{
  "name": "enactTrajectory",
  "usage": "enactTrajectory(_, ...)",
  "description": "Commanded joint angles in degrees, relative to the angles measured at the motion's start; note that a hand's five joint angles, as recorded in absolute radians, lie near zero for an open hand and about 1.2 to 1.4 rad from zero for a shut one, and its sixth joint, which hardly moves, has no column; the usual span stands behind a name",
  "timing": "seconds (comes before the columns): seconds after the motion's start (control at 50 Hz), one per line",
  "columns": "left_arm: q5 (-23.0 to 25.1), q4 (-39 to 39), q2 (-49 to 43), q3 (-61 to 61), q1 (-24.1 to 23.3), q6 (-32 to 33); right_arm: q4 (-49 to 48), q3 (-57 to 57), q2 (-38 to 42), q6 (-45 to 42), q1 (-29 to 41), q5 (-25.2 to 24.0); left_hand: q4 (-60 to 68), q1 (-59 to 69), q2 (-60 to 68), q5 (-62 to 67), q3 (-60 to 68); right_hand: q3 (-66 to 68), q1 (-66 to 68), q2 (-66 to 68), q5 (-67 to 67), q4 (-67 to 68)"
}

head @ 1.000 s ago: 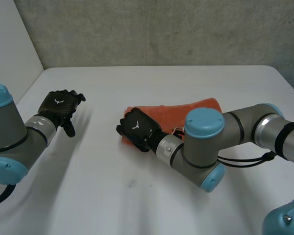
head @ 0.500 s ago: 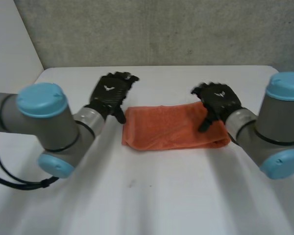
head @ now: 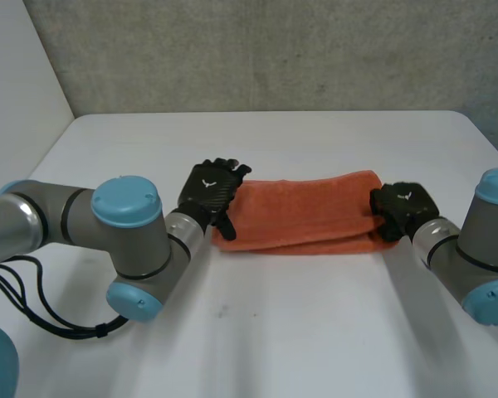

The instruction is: Fold the laundry

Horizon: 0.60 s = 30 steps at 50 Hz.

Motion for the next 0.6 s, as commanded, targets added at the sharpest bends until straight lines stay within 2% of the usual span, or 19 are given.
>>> enactTrajectory(0.02, -2.8, -0.5, 4.9, -4.2, 1.1, 0.2, -1.9, -3.9, -1.9, -11.3, 0.8, 0.7, 1.3, 1.2, 1.3, 1.2, 1.5, 13.6, 25.9, 12.4, 14.4, 11.8)
enactTrajectory(0.06, -2.9, -0.5, 6.6, -5.6, 1.6, -0.1, -1.0, -6.6, -1.3, -13.5, 2.6, 1.0, 1.2, 1.0, 1.2, 1.1, 1.3, 13.6, 25.9, 12.4, 14.4, 11.8)
enactTrajectory(0.1, -3.0, -0.5, 10.4, -8.8, 1.8, -0.2, 1.1, -12.2, 1.2, -16.9, 10.1, 1.5, 1.0, 0.8, 1.0, 0.9, 1.1, 13.6, 25.9, 12.4, 14.4, 11.8)
enactTrajectory(0.12, -3.0, -0.5, 10.4, -8.8, 1.8, -0.2, 1.1, -12.2, 1.2, -16.9, 10.1, 1.5, 1.0, 0.8, 1.0, 0.9, 1.1, 13.6, 25.9, 12.4, 14.4, 11.8)
enactTrajectory(0.16, -3.1, -0.4, 12.3, -10.2, 2.1, -0.2, 2.8, -18.9, 4.6, -18.8, 17.6, 1.0, 0.8, 0.7, 0.8, 0.7, 0.9, 13.6, 25.9, 12.4, 14.4, 11.8)
enactTrajectory(0.18, -3.1, -0.4, 13.9, -11.3, 2.4, -0.3, 2.8, -18.9, 4.6, -18.8, 17.6, 1.0, 0.8, 0.7, 0.8, 0.7, 0.9, 13.6, 25.9, 12.4, 14.4, 11.8)
enactTrajectory(0.26, -3.8, -0.3, 17.6, -14.2, 4.6, -0.4, 4.2, -25.2, 9.8, -21.5, 25.1, -0.8, 0.7, 0.5, 0.6, 0.5, 0.8, 13.6, 25.9, 12.4, 14.4, 11.8)
enactTrajectory(0.42, -6.3, -0.5, 19.7, -16.8, 8.1, -0.6, 5.0, -26.7, 17.4, -24.5, 32.0, -7.6, 0.5, 0.3, 0.5, 0.4, 0.6, 13.6, 25.9, 12.4, 14.4, 11.8)
enactTrajectory(0.5, -6.2, -0.5, 19.7, -17.1, 8.4, -0.5, 5.4, -26.9, 17.2, -24.4, 32.4, -7.0, 0.5, 0.3, 0.5, 0.4, 0.6, 13.6, 25.9, 12.4, 14.4, 11.8)
enactTrajectory(0.52, -6.1, -0.4, 19.7, -17.1, 8.4, -0.6, 5.4, -26.9, 16.0, -24.0, 32.4, -6.1, 0.5, 0.3, 0.5, 0.4, 0.6, -6.6, 5.6, -7.9, -5.9, -8.5)
enactTrajectory(0.54, -6.0, -0.4, 19.7, -17.1, 8.4, -0.6, 5.4, -26.7, 13.6, -23.5, 32.3, -4.6, 0.5, 0.3, 0.5, 0.4, 0.6, -39.0, -26.7, -40.2, -38.2, -40.8)
enactTrajectory(0.56, -5.9, -0.3, 19.6, -17.1, 8.5, -0.6, 5.4, -26.7, 13.5, -23.4, 32.3, -4.6, 0.3, 0.2, 0.3, 0.2, 0.4, -39.3, -27.1, -40.6, -38.5, -41.1)
enactTrajectory(0.58, -5.8, -0.1, 19.6, -16.6, 8.4, -0.6, 5.3, -26.3, 10.7, -22.8, 32.0, -2.4, -0.3, -0.5, -0.4, -0.5, -0.2, -56.4, -44.1, -57.6, -55.6, -58.2)
enactTrajectory(0.6, -5.8, -0.1, 19.6, -16.6, 8.4, -0.6, 5.3, -26.3, 10.6, -22.8, 32.0, -2.4, -0.3, -0.5, -0.4, -0.5, -0.2, -56.4, -44.1, -57.6, -55.6, -58.2)
